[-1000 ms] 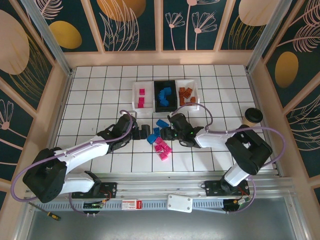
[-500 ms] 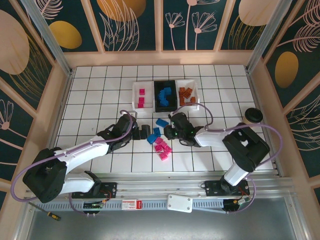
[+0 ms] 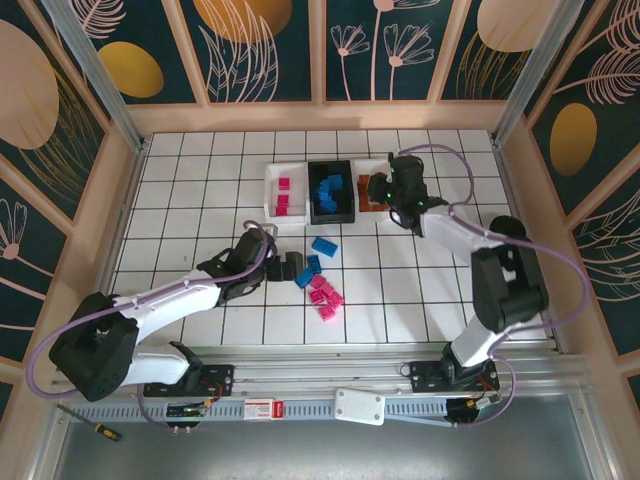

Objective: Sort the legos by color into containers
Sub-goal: Place the lego in the container, then pick up the lego from the middle-left of the table.

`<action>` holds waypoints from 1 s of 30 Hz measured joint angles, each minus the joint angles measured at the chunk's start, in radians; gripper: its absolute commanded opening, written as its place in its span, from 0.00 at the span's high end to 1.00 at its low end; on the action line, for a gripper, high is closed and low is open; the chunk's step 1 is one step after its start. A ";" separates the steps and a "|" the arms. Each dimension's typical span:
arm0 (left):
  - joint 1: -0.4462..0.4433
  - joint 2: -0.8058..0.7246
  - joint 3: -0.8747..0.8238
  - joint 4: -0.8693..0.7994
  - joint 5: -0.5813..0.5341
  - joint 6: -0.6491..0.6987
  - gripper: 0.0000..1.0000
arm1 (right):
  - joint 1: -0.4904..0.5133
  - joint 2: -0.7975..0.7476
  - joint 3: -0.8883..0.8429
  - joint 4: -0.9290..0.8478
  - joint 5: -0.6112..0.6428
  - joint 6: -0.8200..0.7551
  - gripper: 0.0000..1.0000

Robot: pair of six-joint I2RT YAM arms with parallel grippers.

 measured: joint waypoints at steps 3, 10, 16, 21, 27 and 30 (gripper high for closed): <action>0.000 0.023 0.012 0.000 0.022 0.011 0.02 | -0.013 0.112 0.098 -0.031 0.004 0.000 0.55; -0.041 0.091 0.049 -0.003 0.056 0.044 0.07 | -0.011 0.164 0.146 -0.060 -0.005 -0.018 0.40; -0.094 0.187 0.063 0.004 0.075 0.061 0.18 | 0.010 0.048 0.017 -0.046 -0.005 -0.018 0.39; -0.097 0.251 0.083 0.024 0.080 0.068 0.38 | 0.019 -0.024 -0.064 -0.031 -0.005 -0.016 0.39; -0.097 0.267 0.092 0.041 0.055 0.065 0.59 | 0.034 -0.072 -0.116 -0.019 -0.005 -0.006 0.39; -0.097 0.268 0.091 0.047 0.048 0.071 0.53 | 0.043 -0.093 -0.125 -0.019 -0.005 0.001 0.39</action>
